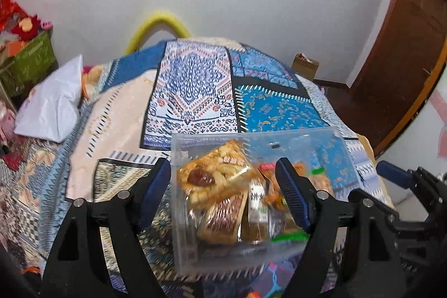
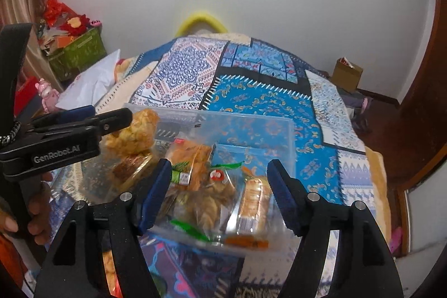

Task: Organize snacks
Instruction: 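Place the nut cake pack and orange snack bag into the clear box, then grasp the green snack packet with the left gripper while the right grasps the yellow chip bag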

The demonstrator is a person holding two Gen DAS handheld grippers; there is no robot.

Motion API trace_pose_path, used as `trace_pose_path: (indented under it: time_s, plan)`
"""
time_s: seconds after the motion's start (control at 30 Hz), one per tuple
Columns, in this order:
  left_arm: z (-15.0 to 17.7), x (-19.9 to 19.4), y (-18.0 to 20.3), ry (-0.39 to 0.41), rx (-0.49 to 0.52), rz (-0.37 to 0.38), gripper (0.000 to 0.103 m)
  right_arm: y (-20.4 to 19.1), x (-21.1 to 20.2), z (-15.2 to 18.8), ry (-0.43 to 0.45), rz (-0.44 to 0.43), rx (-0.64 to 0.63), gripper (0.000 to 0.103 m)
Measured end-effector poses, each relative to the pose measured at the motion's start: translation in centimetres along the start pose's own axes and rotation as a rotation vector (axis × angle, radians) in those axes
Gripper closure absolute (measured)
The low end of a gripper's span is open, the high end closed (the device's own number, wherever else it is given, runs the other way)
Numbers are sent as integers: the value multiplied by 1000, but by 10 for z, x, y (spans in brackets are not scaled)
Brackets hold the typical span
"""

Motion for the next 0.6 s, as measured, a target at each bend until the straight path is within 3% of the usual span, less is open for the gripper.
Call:
trace_pose_path:
  time_s: [0.23,0.3,0.6]
  plan:
    - [40,-51,3,50,71,-39,19,0,-32,27,39,-14,4,32]
    - [54,-60,0,48,74,-35,19,-1,-38,38,47,-18,9,28]
    - [120,-74,-31,-10,53,-46,18,-9,-44,92,13,-27,15,27]
Point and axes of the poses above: each gripper's, at about its wrist camera, not at the fingertips, and x roughly the way its jaws point, y to its right, z to its underside, the point moved 7 cm from there along x, roughly the way its jaws point, and after that the axes turned 15 degrees about -y, right-handed, at the moved point
